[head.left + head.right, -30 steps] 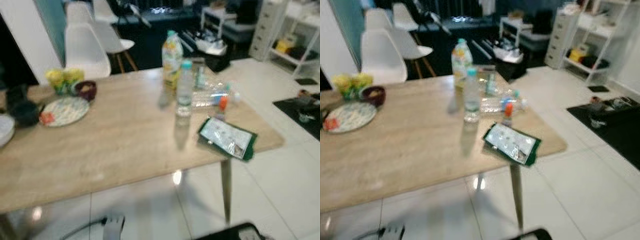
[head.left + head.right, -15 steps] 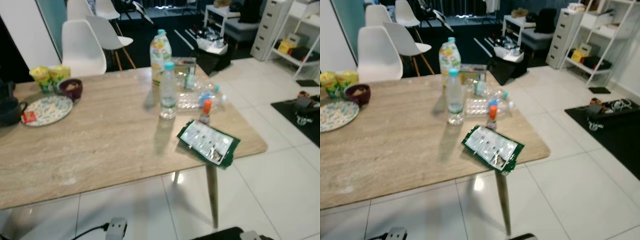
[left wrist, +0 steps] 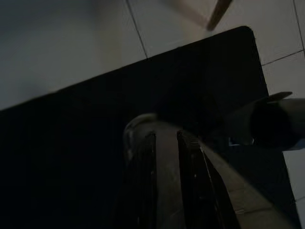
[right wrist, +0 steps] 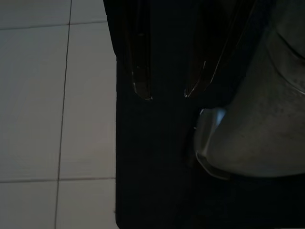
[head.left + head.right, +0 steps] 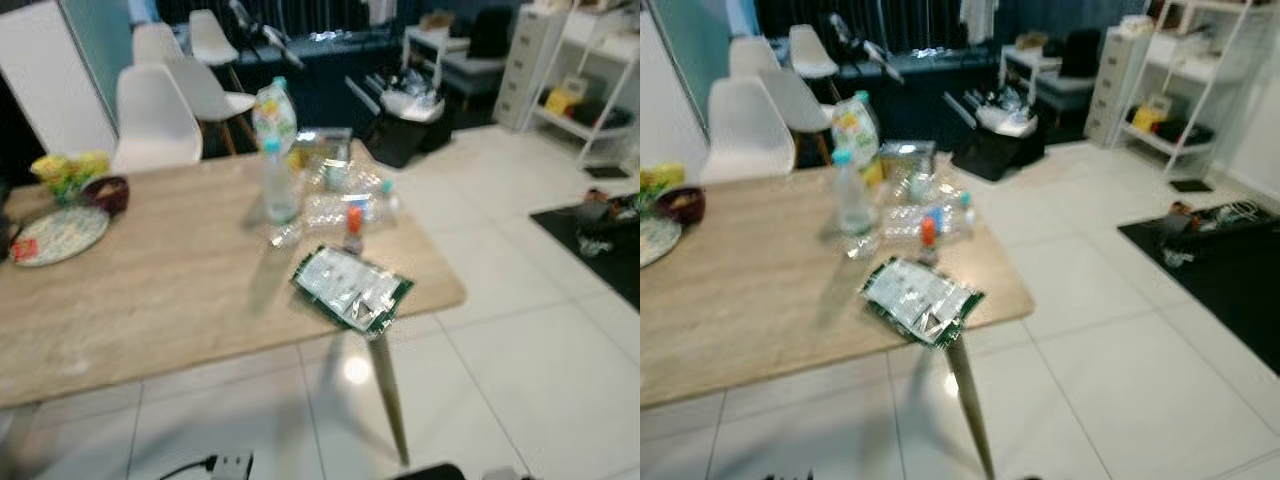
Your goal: Restocking fridge
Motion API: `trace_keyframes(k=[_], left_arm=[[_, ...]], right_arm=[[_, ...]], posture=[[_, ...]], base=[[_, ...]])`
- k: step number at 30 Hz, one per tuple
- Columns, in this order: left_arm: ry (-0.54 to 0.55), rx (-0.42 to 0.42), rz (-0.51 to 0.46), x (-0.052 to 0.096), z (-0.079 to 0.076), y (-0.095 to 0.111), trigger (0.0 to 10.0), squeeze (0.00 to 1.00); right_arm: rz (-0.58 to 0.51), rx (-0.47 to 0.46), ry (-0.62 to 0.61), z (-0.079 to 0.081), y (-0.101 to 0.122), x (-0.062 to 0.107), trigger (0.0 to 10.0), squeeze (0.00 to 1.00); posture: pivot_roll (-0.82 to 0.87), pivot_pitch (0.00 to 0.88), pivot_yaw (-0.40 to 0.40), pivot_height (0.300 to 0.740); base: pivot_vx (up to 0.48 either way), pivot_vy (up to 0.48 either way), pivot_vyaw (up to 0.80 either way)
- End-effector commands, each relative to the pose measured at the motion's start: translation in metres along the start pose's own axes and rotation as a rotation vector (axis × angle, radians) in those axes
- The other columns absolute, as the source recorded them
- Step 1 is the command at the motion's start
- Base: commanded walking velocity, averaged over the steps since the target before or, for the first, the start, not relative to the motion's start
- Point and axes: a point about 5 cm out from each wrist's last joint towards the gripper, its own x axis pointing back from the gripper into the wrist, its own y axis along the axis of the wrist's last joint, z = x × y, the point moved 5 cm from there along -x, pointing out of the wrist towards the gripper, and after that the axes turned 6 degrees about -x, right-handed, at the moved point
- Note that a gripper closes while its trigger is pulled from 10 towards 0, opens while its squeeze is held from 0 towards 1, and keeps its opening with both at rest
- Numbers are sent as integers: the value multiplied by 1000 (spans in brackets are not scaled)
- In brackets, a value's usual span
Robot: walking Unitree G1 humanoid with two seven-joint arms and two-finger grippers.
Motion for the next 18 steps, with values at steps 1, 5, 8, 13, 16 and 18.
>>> trace_keyframes(k=[1,5,8,13,16,18], left_arm=[[16,-7,7,2,6,-1,10000,0],[18,-3,8,2,6,-2,10000,0],[44,5,14,2,9,-4,10000,0],[65,16,26,5,15,-10,10000,0],[69,17,32,6,16,-13,10000,0],[70,17,35,6,16,-14,10000,0]], right_arm=[[-8,-4,15,6,3,-1,10000,0],[-8,-3,14,6,3,-1,10000,0],[-6,0,9,5,2,-1,10000,0],[2,8,-2,4,0,-1,10000,0],[-1,10,-10,3,1,-1,10000,0],[16,53,-19,4,-2,-1,10000,0]], posture=[[25,0,-12,740],[25,0,-12,740],[26,0,-11,740],[26,0,-6,740],[26,0,-6,740],[28,0,-8,740]], base=[[0,0,0],[0,0,0],[0,0,0],[0,0,0],[0,0,0],[0,0,0]])
